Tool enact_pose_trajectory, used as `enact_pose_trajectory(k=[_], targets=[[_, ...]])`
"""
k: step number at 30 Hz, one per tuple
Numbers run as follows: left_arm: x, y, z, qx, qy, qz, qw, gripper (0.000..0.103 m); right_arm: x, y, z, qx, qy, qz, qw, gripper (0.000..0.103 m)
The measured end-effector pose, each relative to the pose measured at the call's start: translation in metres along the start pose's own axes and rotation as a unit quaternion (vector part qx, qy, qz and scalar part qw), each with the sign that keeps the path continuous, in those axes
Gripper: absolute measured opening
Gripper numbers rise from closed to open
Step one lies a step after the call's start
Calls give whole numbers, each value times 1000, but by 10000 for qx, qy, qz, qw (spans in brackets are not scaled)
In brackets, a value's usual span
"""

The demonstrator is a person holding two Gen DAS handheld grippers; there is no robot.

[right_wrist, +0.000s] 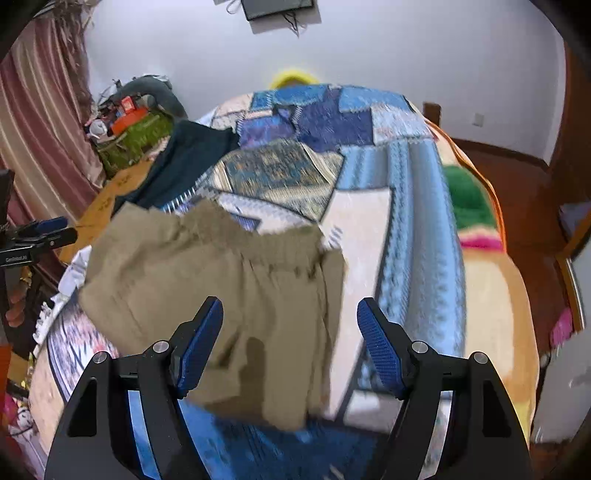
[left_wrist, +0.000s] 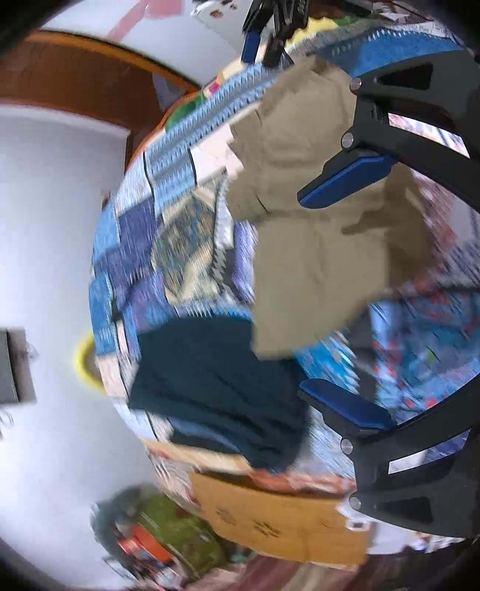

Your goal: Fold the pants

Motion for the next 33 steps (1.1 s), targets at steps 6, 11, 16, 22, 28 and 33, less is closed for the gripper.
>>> enact_pose_trajectory(k=[6, 11, 16, 22, 28, 33], targets=[[-13, -42, -59, 333, -547, 292, 9975, 93, -24, -40, 21, -579, 96, 150, 9982, 72], [-2, -84, -79, 565, -728, 889, 9918, 66, -21, -74, 36, -999, 257, 547, 9932, 62], [21, -108, -69, 644, -754, 1311, 9864, 59, -5, -89, 39, -1056, 521, 803, 9898, 61], [25, -88, -41, 665, -539, 1110, 9901, 61, 12, -77, 26, -1149, 425, 846, 9889, 59], [35, -71, -17, 662, -282, 1041, 9920, 62, 22, -61, 9, -1271, -19, 803, 9886, 53], [45, -61, -2, 797, -23, 1057, 9912, 63, 30, -50, 8, -1161, -60, 797, 9900, 53]])
Point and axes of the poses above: each gripper's, at about its wrist camera, not at the fingertips, and y roughly against the way its jaws point, z to its left, x to its underside, the point moved 6 cm from there along -y, roughly the way its jaws point, and after that the axes turned 9 degrees about y, right-handed, at the moved point
